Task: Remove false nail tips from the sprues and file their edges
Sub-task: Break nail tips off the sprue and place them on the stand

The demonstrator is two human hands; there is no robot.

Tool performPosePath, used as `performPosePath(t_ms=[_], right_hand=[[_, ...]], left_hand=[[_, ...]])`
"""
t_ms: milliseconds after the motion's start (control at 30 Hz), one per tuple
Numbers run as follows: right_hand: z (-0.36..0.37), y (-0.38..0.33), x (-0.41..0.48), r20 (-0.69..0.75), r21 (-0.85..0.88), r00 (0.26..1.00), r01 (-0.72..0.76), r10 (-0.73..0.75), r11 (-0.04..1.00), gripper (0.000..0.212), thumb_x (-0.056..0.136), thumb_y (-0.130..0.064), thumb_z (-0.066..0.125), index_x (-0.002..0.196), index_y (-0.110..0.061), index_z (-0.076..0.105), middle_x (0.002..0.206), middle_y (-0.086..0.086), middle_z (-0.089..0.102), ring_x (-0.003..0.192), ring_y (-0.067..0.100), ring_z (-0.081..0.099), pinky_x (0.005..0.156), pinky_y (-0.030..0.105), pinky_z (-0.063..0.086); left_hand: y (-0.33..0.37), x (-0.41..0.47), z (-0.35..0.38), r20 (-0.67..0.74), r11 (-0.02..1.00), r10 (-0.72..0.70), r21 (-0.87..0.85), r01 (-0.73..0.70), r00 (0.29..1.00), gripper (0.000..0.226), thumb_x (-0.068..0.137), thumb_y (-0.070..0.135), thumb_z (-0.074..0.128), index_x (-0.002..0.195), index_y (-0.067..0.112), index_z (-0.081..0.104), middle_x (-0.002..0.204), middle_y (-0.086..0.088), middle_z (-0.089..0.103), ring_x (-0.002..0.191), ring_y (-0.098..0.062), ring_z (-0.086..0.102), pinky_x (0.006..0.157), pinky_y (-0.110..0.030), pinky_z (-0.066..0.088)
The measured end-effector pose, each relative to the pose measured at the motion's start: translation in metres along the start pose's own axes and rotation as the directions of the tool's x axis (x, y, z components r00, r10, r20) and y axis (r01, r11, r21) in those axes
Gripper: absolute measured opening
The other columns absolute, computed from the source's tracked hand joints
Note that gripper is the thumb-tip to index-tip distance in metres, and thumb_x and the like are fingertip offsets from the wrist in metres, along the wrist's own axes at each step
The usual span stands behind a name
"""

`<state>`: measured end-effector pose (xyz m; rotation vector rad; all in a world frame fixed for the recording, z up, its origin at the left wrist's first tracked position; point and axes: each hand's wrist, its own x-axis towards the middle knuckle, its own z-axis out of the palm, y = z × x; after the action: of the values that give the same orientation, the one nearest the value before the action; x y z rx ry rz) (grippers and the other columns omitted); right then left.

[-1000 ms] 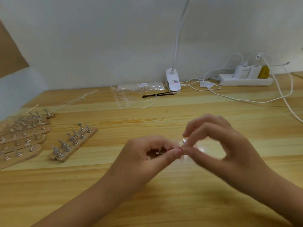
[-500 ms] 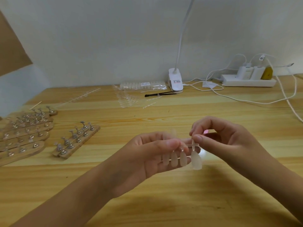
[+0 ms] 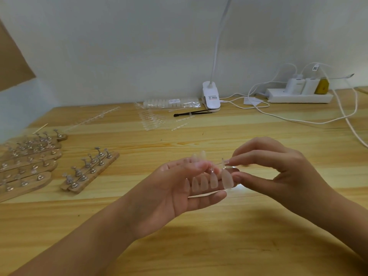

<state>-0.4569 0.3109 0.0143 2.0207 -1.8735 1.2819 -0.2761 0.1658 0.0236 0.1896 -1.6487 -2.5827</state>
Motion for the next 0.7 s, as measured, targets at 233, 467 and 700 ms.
performPosePath(t_ms=[233,467,700], right_hand=[[0.0,0.003,0.0,0.053,0.009,0.999,0.009,-0.009,1.0,0.02,0.085,-0.037,0.063,0.103,-0.029,0.07,0.096,-0.015,0.065,0.094,0.005,0.062,0.081,0.022,0.049],[0.0,0.004,-0.001,0.055,0.011,0.998,0.002,-0.003,1.0,0.023,0.085,-0.036,0.063,0.103,-0.025,0.073,0.096,-0.013,0.066,0.093,0.005,0.063,0.08,0.023,0.051],[0.007,0.013,0.0,-0.044,0.274,0.971,-0.214,0.235,0.938,0.02,0.08,-0.038,0.07,0.093,-0.025,0.078,0.092,-0.01,0.072,0.088,0.013,0.067,0.079,0.034,0.051]], left_hand=[[-0.001,0.001,0.0,-0.014,1.0,-0.024,0.0,0.024,1.0,0.013,0.084,0.024,0.068,0.082,0.012,0.073,0.14,-0.04,0.041,0.133,-0.046,0.046,0.097,-0.042,0.053],[0.0,0.001,0.001,-0.013,0.999,-0.021,-0.037,0.021,1.0,0.011,0.084,0.024,0.072,0.083,0.013,0.074,0.14,-0.041,0.039,0.132,-0.046,0.045,0.093,-0.039,0.055],[0.007,-0.004,0.0,0.332,0.975,-0.219,0.114,0.192,0.917,0.013,0.094,0.029,0.064,0.096,0.017,0.07,0.139,-0.025,0.055,0.108,-0.027,0.067,0.093,-0.032,0.054]])
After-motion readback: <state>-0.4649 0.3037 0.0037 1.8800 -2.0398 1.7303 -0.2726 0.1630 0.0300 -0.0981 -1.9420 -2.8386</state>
